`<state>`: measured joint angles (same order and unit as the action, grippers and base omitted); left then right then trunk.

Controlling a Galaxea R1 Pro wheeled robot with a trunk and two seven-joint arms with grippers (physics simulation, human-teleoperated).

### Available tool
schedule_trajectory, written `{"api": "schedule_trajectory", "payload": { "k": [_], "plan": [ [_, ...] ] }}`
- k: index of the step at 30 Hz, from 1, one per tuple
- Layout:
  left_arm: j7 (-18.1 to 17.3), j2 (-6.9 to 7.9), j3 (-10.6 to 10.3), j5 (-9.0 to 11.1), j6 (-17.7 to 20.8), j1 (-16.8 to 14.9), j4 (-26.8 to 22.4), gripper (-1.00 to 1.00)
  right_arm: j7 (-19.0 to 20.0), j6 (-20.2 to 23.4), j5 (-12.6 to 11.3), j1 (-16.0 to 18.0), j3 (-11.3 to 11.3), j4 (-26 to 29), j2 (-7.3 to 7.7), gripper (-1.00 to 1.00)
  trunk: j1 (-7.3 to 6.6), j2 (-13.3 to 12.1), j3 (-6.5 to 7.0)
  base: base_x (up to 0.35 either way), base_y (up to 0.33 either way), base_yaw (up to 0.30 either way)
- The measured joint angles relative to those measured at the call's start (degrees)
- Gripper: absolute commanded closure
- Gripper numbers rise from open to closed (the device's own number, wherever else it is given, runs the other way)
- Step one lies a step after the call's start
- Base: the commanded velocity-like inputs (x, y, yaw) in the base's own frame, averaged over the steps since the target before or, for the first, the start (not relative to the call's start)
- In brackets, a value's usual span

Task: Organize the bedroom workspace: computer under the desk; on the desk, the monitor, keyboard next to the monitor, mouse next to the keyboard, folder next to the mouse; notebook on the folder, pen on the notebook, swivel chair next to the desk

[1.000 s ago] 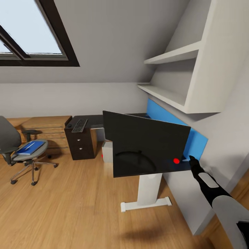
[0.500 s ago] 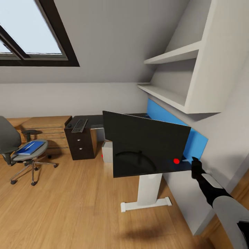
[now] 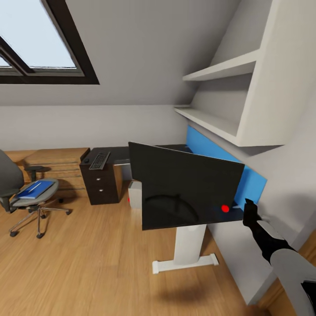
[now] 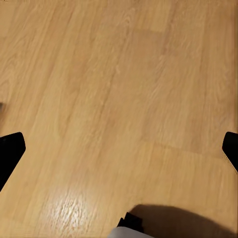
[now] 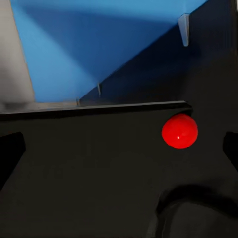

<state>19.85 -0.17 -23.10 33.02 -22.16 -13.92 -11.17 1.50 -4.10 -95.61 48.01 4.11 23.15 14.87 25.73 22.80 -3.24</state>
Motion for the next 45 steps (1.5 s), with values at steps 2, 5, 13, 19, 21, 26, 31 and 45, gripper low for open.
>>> {"api": "schedule_trajectory", "payload": {
  "k": [2,5,13,19,21,26,31,45],
  "plan": [
    [-0.01,-0.06,-0.03,-0.01,0.04,0.00,0.00,-1.00,1.58,0.09,0.17,-0.09,-0.06,0.12,0.22,-1.00,0.01,0.00,0.00,0.137,-0.104,0.000],
    [-0.02,-0.12,-0.04,-0.01,0.07,0.00,0.00,-1.00,2.52,0.48,0.44,-0.14,-0.16,0.21,0.42,-1.00,0.01,0.00,0.00,0.118,-0.149,0.000],
    [0.03,-0.16,-0.05,-0.01,0.17,0.00,0.00,-1.00,3.50,1.65,2.23,-0.19,-0.28,0.22,1.01,-1.00,0.02,0.00,0.00,0.057,-0.127,0.000],
    [0.07,-0.14,-0.02,-0.01,0.17,0.00,0.00,-1.00,3.59,1.68,2.27,-0.20,-0.29,0.30,0.87,-1.00,0.02,-0.01,0.00,0.007,-0.017,0.000],
    [0.08,-0.15,0.00,-0.01,0.17,0.00,0.00,-1.00,3.63,1.68,2.20,-0.23,-0.29,0.46,0.79,-1.00,0.02,0.00,0.00,0.002,-0.004,0.000],
    [0.06,-0.11,0.02,-0.01,0.17,0.00,0.00,-1.00,3.63,1.69,2.25,-0.25,-0.29,0.53,0.62,-1.00,0.02,-0.01,0.00,0.000,-0.001,0.000],
    [0.06,-0.11,0.04,-0.01,0.17,0.00,0.00,-1.00,3.67,1.74,2.18,-0.25,-0.29,0.53,0.60,-1.00,0.02,-0.01,0.00,0.000,0.000,0.000],
    [0.01,-0.11,0.04,-0.01,0.17,0.00,0.03,-1.00,3.43,1.68,2.50,-0.34,-0.29,-0.06,0.69,-1.00,0.02,-0.01,0.00,0.093,-0.028,0.000]
  ]
}}
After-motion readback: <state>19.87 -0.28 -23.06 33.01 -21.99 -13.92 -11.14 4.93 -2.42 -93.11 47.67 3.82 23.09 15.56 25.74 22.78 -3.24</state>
